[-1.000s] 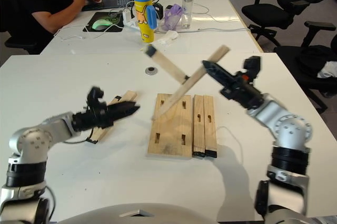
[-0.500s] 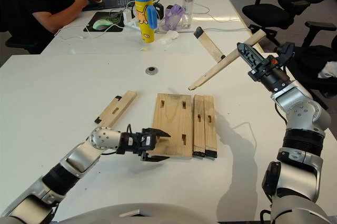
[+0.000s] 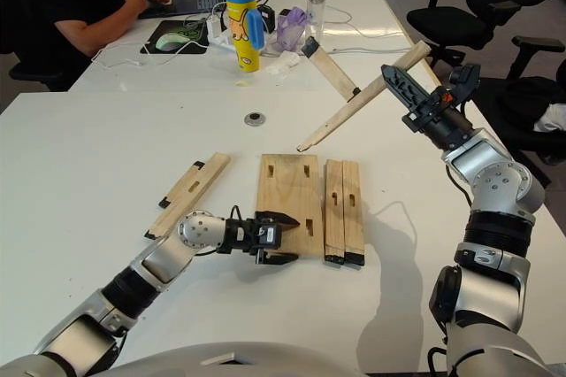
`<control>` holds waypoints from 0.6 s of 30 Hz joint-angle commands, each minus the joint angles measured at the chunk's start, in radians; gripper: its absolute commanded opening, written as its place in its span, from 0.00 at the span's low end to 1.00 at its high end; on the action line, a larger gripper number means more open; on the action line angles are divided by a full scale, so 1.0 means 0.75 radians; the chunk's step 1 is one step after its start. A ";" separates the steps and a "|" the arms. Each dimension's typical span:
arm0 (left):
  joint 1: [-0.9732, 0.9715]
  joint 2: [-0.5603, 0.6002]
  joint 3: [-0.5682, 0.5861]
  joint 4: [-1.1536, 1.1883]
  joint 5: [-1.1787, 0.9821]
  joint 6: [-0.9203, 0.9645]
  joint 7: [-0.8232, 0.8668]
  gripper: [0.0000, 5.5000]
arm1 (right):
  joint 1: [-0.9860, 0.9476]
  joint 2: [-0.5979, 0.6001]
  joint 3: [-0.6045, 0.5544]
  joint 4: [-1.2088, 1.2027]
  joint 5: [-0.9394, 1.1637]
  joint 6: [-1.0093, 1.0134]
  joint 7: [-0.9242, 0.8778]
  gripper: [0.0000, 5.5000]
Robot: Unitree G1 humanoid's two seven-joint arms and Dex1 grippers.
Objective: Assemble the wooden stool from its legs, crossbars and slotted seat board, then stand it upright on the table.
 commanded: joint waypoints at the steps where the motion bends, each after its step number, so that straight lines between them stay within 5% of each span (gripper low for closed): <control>1: 0.115 0.123 0.032 0.075 0.044 0.169 -0.018 0.65 | -0.013 -0.004 0.003 -0.069 0.032 0.027 0.074 0.39; 9: 0.214 0.270 0.103 0.092 -0.026 0.135 -0.098 0.65 | 0.067 0.014 0.108 -0.210 0.013 0.035 0.242 0.39; 18: 0.212 0.242 0.081 0.078 -0.076 0.151 -0.115 0.65 | 0.104 0.029 0.259 -0.200 -0.047 0.043 0.472 0.39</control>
